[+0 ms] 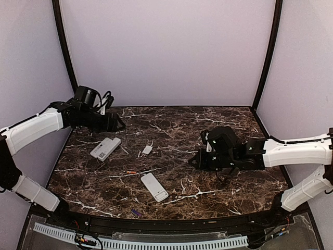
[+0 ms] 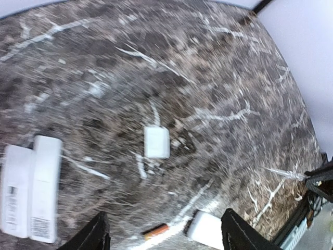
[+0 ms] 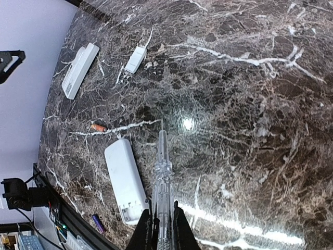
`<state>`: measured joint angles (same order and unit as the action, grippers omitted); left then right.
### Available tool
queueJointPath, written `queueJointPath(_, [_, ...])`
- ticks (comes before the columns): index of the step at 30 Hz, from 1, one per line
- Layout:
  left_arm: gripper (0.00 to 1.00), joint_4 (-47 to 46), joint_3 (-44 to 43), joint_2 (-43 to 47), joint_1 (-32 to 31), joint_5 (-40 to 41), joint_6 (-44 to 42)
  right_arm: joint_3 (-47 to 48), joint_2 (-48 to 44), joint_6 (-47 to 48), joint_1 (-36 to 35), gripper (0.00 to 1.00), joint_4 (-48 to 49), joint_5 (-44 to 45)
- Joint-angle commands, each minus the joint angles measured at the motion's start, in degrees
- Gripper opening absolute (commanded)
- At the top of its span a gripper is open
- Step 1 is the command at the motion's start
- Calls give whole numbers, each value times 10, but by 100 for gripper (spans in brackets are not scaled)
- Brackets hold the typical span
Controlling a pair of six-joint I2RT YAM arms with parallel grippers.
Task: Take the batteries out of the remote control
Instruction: Remove the battery from the remote control without the battery cover, then place the screwdriver at the center of the board.
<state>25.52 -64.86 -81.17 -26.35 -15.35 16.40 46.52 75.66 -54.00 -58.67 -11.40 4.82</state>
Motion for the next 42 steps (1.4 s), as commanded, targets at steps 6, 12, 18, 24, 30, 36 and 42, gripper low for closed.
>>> queueJointPath(6, [76, 19, 6, 102, 144, 33, -20, -12, 97, 42, 19, 0, 173, -6])
queueJointPath(12, [76, 28, 13, 111, 146, 83, -33, -20, 147, 31, 20, 0, 213, -25])
queueJointPath(18, [76, 28, 21, 116, 145, 90, -37, -25, 178, 15, 20, 5, 214, -24])
queueJointPath(24, [76, 27, 21, 114, 146, 82, -36, -27, 190, -4, 21, 17, 203, -20])
queueJointPath(30, [76, 27, 20, 114, 146, 78, -38, -34, 183, -23, 22, 42, 191, -14])
queueJointPath(36, [76, 23, 19, 100, 145, 70, -41, -14, 169, -28, 23, 60, 133, 6])
queueJointPath(42, [76, 9, 27, 77, 146, 78, -39, 22, 126, -21, 23, 70, 53, 48])
